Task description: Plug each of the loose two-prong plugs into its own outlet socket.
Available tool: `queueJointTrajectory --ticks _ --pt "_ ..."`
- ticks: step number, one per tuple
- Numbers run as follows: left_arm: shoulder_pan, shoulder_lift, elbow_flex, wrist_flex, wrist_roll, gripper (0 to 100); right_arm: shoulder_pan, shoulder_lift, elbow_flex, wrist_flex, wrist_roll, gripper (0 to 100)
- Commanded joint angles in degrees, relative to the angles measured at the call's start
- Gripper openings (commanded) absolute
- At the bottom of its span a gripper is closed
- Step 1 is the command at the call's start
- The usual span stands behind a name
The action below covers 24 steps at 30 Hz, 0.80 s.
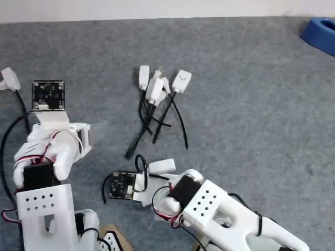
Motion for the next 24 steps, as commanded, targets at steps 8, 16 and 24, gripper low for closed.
queueJointTrajectory --ticks 8,16,24 --pt "-7.25 0.04 -2.24 -3.34 0.53 41 -4.26 0.31 4.09 -15.16 -3.6 5.9" --pt "-7.16 0.04 -2.24 -2.99 0.53 41 -2.15 0.31 10.95 -18.77 -1.23 8.4" --pt "-6.99 0.04 -2.24 -2.9 0.53 41 -1.27 0.31 11.03 -19.03 1.32 21.7"
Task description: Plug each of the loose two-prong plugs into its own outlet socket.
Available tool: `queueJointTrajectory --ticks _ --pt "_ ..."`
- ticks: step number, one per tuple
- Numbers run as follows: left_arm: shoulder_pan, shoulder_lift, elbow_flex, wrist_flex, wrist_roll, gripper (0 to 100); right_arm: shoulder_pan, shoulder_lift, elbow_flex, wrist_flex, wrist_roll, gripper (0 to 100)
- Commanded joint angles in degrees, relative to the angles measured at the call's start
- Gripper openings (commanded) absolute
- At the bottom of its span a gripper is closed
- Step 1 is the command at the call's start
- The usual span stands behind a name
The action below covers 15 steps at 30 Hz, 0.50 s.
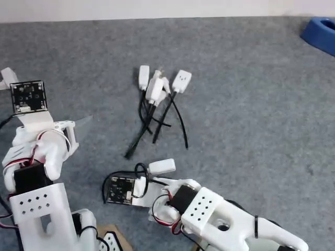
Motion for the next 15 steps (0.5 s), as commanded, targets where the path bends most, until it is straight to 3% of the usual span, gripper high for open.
queueJointTrajectory --ticks 1,15 --pt "-0.13 0.04 -2.24 -0.53 0.53 41 0.92 0.22 -0.04 -1.01 2.37 21.7" --pt "-0.13 0.04 -2.15 -0.53 0.53 41 0.75 10.15 0.92 -4.35 2.37 21.7"
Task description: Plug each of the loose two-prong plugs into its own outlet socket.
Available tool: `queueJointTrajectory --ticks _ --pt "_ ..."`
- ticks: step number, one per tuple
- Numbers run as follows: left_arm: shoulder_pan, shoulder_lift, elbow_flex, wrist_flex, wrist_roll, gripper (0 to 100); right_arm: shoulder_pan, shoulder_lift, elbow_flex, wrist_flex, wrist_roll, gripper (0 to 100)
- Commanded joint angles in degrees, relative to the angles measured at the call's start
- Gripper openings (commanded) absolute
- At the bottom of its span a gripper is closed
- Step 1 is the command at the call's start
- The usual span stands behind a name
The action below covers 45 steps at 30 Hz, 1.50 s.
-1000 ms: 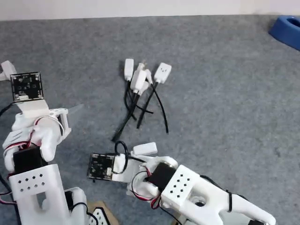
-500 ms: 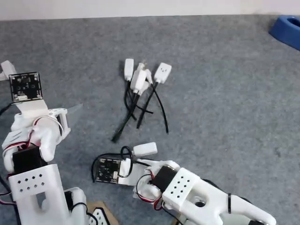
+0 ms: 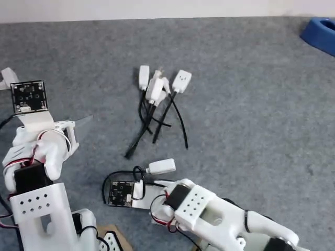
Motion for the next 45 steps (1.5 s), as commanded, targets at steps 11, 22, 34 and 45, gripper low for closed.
queueJointTrajectory --ticks 11,22,34,45 --pt "2.33 0.04 -1.89 -0.53 0.44 41 0.66 3.91 -2.51 -4.97 -1.23 4.8" --pt "2.42 0.04 -1.89 -0.53 -0.18 41 3.65 3.12 -4.62 -3.65 -10.9 0.6" --pt "8.84 0.04 -3.47 2.2 -0.26 41 38.99 -1.1 -35.21 11.82 -21.54 0.6" --pt "29.14 -0.57 -5.41 11.69 -7.82 41 25.01 -27.3 -6.55 -1.71 -25.58 0.6"
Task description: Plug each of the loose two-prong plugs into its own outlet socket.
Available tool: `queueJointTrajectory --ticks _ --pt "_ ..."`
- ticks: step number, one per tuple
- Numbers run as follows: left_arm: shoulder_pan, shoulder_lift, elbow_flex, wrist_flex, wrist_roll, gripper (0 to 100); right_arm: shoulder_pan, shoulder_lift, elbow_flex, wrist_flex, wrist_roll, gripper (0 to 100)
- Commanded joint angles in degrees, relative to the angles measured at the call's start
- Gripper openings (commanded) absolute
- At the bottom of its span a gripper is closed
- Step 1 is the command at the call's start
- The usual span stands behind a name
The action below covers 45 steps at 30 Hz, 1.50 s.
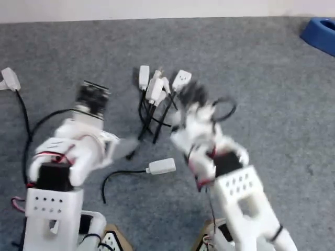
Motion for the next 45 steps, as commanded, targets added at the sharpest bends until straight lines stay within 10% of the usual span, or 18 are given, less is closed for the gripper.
queueJointTrajectory --ticks 1,12,30,45 --pt "5.32 -0.57 -0.84 0.88 0.62 41 -6.9 -14.11 7.08 1.27 0.97 0.6" --pt "5.32 -0.57 1.54 -6.33 8.53 41 -18.59 -26.51 7.52 11.65 0.44 0.6" --pt "11.12 -11.3 4.18 -3.25 8.26 41 -10.68 -8.31 7.08 1.01 -0.44 0.6" --pt "13.05 -12.35 16.13 -11.69 5.8 41 -17.89 -18.15 -5.14 16.75 -0.88 0.6"
